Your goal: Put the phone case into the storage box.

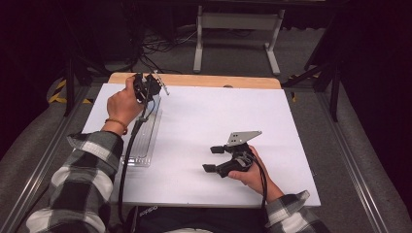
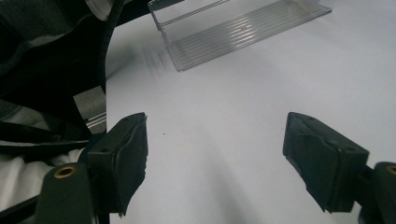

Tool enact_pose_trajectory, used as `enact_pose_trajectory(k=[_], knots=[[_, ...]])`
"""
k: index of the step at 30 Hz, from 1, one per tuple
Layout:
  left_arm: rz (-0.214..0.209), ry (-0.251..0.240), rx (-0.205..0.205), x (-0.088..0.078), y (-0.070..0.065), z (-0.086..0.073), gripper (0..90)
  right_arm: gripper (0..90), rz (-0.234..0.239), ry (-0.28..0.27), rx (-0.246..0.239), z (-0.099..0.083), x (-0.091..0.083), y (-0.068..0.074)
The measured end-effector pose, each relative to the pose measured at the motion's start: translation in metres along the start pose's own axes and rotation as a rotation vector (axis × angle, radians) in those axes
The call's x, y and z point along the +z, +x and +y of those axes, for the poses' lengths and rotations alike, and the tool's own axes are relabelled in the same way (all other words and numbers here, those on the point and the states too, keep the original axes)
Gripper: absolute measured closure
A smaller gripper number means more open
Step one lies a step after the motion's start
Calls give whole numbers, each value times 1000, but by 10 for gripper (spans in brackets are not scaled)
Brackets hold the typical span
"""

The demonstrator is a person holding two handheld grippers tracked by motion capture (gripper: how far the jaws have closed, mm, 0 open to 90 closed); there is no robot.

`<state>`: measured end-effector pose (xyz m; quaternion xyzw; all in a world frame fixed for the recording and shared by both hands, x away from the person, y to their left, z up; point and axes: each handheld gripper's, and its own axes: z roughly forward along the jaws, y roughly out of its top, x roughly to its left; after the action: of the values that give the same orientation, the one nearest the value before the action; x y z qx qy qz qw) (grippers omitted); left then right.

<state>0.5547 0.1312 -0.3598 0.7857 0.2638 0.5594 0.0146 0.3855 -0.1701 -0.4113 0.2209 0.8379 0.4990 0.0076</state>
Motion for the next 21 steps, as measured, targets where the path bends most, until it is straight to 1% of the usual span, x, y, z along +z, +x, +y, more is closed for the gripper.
enact_pose_trajectory(k=[3, 4, 5, 6, 9, 10, 15, 16, 18, 20, 21], knots=[[4, -7, 1, 0, 0, 0, 595, 230, 2, 1, -3, 0, 0, 1], [9, -18, -1, -1, 0, 0, 569, 230, 3, 1, -4, 0, 0, 1], [9, -18, -1, -1, 0, 0, 530, 230, 3, 1, -4, 0, 0, 1], [6, -23, -9, -1, 1, 0, 530, 230, 0, 0, -3, 0, -1, 1], [7, -29, -18, -1, 1, 0, 488, 231, 3, -2, 3, 0, -1, 0], [-2, -42, -28, -2, 1, -1, 471, 231, 5, -1, 3, 0, 0, 0], [4, -46, -26, -3, 0, -2, 451, 231, 6, -1, 0, 0, 0, 1], [8, -54, -26, -3, 0, -3, 440, 231, 4, -1, 0, 0, -1, 0], [4, -53, -27, -4, 1, -4, 436, 231, 1, -5, 0, 0, -1, 0], [11, -69, -31, -6, 2, -5, 421, 231, -5, -9, 0, 1, -3, 0], [9, -75, -41, -7, 3, -6, 421, 232, -9, -11, -1, 1, -3, -1]])
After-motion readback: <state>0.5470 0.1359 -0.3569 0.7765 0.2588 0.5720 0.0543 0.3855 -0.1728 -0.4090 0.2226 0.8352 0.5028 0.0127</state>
